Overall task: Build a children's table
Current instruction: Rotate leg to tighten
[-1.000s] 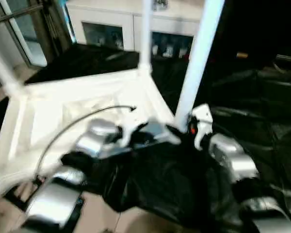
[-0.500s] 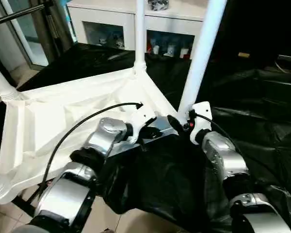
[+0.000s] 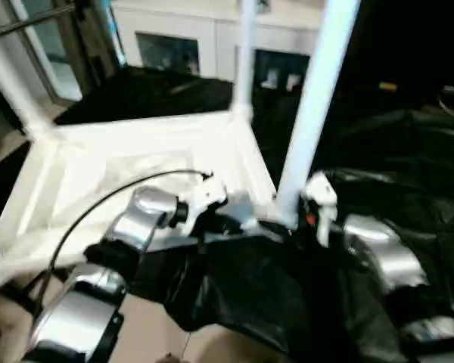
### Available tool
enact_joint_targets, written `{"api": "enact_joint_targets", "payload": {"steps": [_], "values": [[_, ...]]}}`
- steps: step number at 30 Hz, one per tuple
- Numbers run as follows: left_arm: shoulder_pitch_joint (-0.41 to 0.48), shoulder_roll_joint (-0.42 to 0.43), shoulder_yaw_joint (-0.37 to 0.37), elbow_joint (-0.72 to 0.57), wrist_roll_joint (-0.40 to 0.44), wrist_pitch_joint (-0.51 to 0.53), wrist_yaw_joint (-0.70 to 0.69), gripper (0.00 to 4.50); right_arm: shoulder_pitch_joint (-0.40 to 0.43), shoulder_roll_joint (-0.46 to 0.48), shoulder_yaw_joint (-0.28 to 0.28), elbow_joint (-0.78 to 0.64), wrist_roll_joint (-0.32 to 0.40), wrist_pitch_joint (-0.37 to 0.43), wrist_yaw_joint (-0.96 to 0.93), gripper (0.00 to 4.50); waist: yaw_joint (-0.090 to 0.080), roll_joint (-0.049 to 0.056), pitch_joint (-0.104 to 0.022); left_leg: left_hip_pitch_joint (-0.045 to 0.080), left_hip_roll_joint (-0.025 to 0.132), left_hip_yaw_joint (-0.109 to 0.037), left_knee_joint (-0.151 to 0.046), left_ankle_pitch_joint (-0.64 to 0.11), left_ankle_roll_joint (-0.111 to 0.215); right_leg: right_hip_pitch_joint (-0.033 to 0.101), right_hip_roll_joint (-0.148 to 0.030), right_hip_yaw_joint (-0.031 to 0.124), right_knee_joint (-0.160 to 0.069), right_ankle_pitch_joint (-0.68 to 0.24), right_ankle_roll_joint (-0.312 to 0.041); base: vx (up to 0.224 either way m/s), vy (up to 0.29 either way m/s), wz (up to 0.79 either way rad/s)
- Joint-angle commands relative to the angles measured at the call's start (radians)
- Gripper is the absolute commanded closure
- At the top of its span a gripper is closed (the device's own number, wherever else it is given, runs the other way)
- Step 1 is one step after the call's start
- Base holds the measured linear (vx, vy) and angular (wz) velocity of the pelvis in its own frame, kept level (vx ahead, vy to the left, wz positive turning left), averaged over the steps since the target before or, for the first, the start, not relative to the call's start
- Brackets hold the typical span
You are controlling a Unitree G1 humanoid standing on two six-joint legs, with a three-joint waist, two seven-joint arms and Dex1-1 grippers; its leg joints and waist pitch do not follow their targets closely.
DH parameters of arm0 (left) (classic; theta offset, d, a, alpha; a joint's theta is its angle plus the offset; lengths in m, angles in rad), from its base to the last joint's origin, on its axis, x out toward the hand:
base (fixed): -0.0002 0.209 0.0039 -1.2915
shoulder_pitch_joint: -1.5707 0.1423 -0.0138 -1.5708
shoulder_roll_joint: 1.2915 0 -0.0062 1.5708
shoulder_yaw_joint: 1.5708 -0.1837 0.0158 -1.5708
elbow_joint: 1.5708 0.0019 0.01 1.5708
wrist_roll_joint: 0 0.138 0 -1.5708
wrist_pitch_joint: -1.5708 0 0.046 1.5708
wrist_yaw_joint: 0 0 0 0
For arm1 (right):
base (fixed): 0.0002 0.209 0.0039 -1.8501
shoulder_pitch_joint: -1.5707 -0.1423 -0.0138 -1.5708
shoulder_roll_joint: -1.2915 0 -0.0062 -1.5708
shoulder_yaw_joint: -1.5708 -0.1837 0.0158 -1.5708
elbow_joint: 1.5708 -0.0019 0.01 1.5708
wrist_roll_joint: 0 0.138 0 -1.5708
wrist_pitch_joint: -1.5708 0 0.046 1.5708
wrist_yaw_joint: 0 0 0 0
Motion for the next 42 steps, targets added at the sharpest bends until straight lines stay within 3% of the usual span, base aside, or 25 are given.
{"api": "enact_joint_targets", "payload": {"steps": [1, 3, 11, 17, 21, 24, 26, 27, 31, 33, 36, 37, 38, 42], "values": [[-0.005, -0.013, -0.013, -0.053, -0.024, -0.021, -0.038, 4.50, 0.008, 0.008, 0.044, -0.042, 0.024, 0.021, 0.055, 0.75, -0.002, -0.004, -0.066, 0.009, 0.047, -0.016, -0.064, -0.152, 0.087, 0.054, -0.085, 0.050, -0.070, -0.210, -0.231, 0.000, 0.000, 0.00], [-0.002, -0.009, -0.013, -0.057, -0.026, -0.018, -0.046, 4.50, 0.008, 0.008, 0.043, -0.045, 0.029, 0.027, 0.061, 0.75, -0.002, -0.004, -0.066, 0.008, 0.047, -0.017, -0.065, -0.145, 0.081, 0.054, -0.084, 0.049, -0.068, -0.202, -0.230, 0.000, 0.000, 0.00], [0.010, -0.005, -0.020, -0.064, -0.024, -0.016, -0.050, 4.50, 0.014, 0.034, 0.044, -0.050, 0.050, 0.066, 0.062, 1.51, -0.001, -0.006, -0.068, 0.007, 0.045, -0.017, -0.063, -0.132, 0.078, 0.055, -0.084, 0.049, -0.065, -0.177, -0.233, 0.000, 0.000, 0.00], [-0.017, -0.054, -0.002, -0.032, -0.011, -0.002, 0.061, 4.50, 0.006, 0.096, 0.019, 0.005, 0.030, 0.047, -0.052, 1.74, -0.004, -0.006, -0.064, 0.009, 0.042, -0.017, -0.065, -0.156, 0.058, 0.050, -0.086, 0.049, -0.075, -0.255, -0.211, 0.000, 0.000, 0.00], [-0.073, -0.130, 0.027, 0.034, 0.015, 0.031, 0.257, 4.50, -0.044, 0.190, -0.031, 0.147, -0.040, 0.009, -0.365, 1.78, -0.019, -0.007, -0.058, 0.016, 0.036, -0.022, -0.071, -0.198, 0.019, 0.046, -0.088, 0.047, -0.090, -0.375, -0.177, 0.000, 0.000, 0.00], [-0.127, -0.201, 0.056, 0.098, 0.026, 0.055, 0.438, 4.50, -0.083, 0.276, -0.088, 0.230, -0.046, 0.026, -0.586, 1.78, -0.033, -0.007, -0.059, 0.016, 0.033, -0.023, -0.070, -0.201, 0.016, 0.047, -0.085, 0.047, -0.092, -0.377, -0.173, 0.000, 0.000, 0.00], [-0.137, -0.217, 0.062, 0.109, 0.025, 0.058, 0.474, 4.50, -0.091, 0.298, -0.097, 0.244, -0.043, 0.028, -0.620, 1.78, -0.033, -0.005, -0.062, 0.017, 0.032, -0.021, -0.068, -0.188, 0.026, 0.045, -0.085, 0.050, -0.093, -0.350, -0.176, 0.000, 0.000, 0.00], [-0.149, -0.240, 0.070, 0.119, 0.022, 0.054, 0.513, 4.50, -0.101, 0.330, -0.090, 0.254, -0.048, 0.014, -0.633, 1.78, -0.033, -0.006, -0.063, 0.011, 0.032, -0.021, -0.068, -0.175, 0.036, 0.051, -0.084, 0.050, -0.089, -0.318, -0.182, 0.000, 0.000, 0.00], [-0.149, -0.257, 0.065, 0.115, 0.026, 0.030, 0.485, 4.50, -0.113, 0.354, -0.068, 0.259, -0.069, -0.036, -0.610, 1.78, -0.030, -0.006, -0.065, 0.009, 0.033, -0.020, -0.066, -0.160, 0.063, 0.052, -0.086, 0.049, -0.084, -0.272, -0.194, 0.000, 0.000, 0.00], [-0.144, -0.253, 0.056, 0.113, 0.027, 0.010, 0.457, 4.50, -0.116, 0.347, -0.065, 0.260, -0.067, -0.051, -0.577, 1.08, -0.031, -0.002, -0.064, 0.008, 0.033, -0.021, -0.067, -0.163, 0.066, 0.053, -0.085, 0.048, -0.084, -0.276, -0.195, 0.000, 0.000, 0.00], [-0.123, -0.230, 0.038, 0.094, 0.020, -0.021, 0.387, 4.50, -0.108, 0.317, -0.067, 0.228, -0.033, -0.031, -0.488, 1.06, -0.032, -0.005, -0.064, 0.006, 0.034, -0.022, -0.068, -0.167, 0.073, 0.056, -0.086, 0.048, -0.083, -0.271, -0.197, 0.000, 0.000, 0.00], [-0.112, -0.217, 0.032, 0.083, 0.015, -0.031, 0.352, 4.50, -0.100, 0.297, -0.059, 0.209, -0.026, -0.025, -0.444, 0.75, -0.032, -0.006, -0.064, 0.006, 0.034, -0.021, -0.068, -0.165, 0.080, 0.057, -0.085, 0.048, -0.084, -0.264, -0.200, 0.000, 0.000, 0.00], [-0.107, -0.211, 0.030, 0.077, 0.012, -0.036, 0.334, 4.50, -0.096, 0.287, -0.055, 0.200, -0.024, -0.024, -0.426, 0.75, -0.031, -0.006, -0.065, 0.005, 0.035, -0.021, -0.067, -0.161, 0.083, 0.059, -0.085, 0.049, -0.082, -0.253, -0.201, 0.000, 0.000, 0.00], [-0.082, -0.176, 0.020, 0.047, 0.000, -0.036, 0.246, 4.50, -0.077, 0.229, -0.043, 0.155, -0.013, -0.012, -0.331, 0.43, -0.029, -0.005, -0.070, 0.001, 0.039, -0.021, -0.064, -0.116, 0.098, 0.063, -0.085, 0.048, -0.067, -0.155, -0.233, 0.000, 0.000, 0.00]]}}
